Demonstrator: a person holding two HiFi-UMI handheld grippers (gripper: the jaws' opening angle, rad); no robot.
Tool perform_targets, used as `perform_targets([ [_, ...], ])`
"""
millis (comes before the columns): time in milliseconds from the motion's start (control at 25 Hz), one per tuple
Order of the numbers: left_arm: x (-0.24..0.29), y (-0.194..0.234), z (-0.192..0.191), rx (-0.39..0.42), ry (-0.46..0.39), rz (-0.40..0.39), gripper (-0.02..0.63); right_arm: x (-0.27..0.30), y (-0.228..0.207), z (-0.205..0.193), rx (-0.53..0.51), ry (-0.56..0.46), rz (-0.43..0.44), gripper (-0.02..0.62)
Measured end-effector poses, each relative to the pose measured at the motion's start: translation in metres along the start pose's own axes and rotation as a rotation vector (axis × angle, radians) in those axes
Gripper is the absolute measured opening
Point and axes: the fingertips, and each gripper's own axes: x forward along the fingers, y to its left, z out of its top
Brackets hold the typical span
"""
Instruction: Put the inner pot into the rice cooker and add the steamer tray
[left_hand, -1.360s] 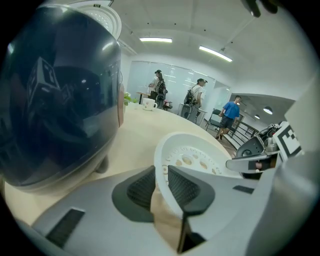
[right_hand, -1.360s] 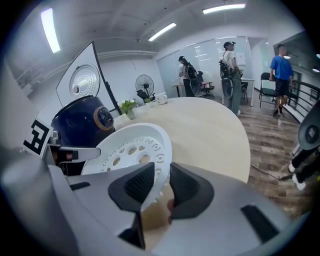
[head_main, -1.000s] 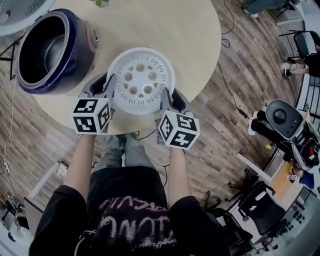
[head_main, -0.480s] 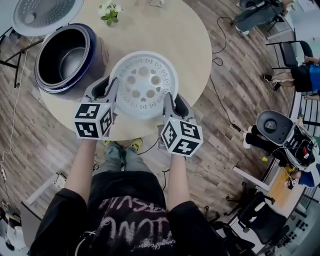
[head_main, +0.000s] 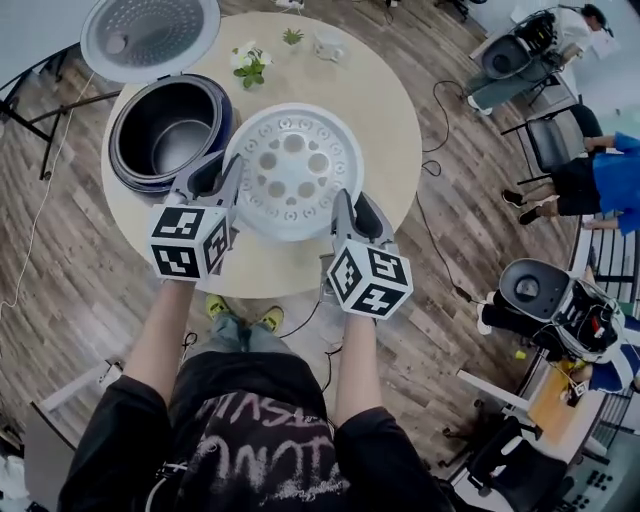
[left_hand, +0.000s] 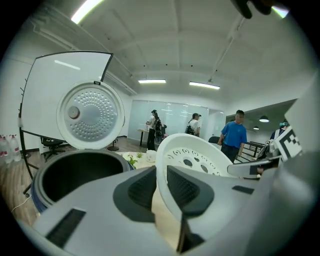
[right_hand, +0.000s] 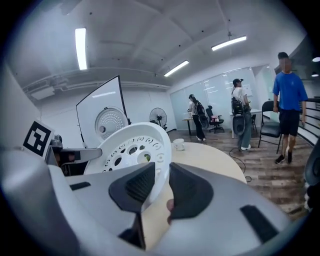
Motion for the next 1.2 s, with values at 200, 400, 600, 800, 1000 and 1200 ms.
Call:
perform_targets([
  [200, -0.028, 0.035, 0.037, 0.000, -0.075, 0.070, 0.075, 0.014, 0.046, 0.034, -0.054, -0.045, 0.085, 0.094],
  [400, -0.061, 0.086, 0.062, -0.014, -0.127, 0.157, 0.075, 0.036, 0.107, 0.057, -0.103, -0.061, 0.179, 0.094],
  [600, -0.099, 0.136, 0.080, -0.031, -0.177, 0.258, 0.075, 0.059, 0.170, 0.072, -0.162, -0.060, 0.285, 0.095],
  [800, -0.120, 0.179, 0.084, -0.045, -0.194, 0.311, 0.077, 0.080, 0.217, 0.078, -0.199, -0.051, 0.340, 0.095],
  [1000, -0.117, 0.210, 0.077, -0.071, -0.172, 0.343, 0.080, 0.108, 0.241, 0.074, -0.238, -0.003, 0.367, 0.096],
  [1200, -0.103, 0.225, 0.064, -0.097, -0.115, 0.346, 0.083, 0.130, 0.244, 0.065, -0.238, 0.055, 0.371, 0.095],
])
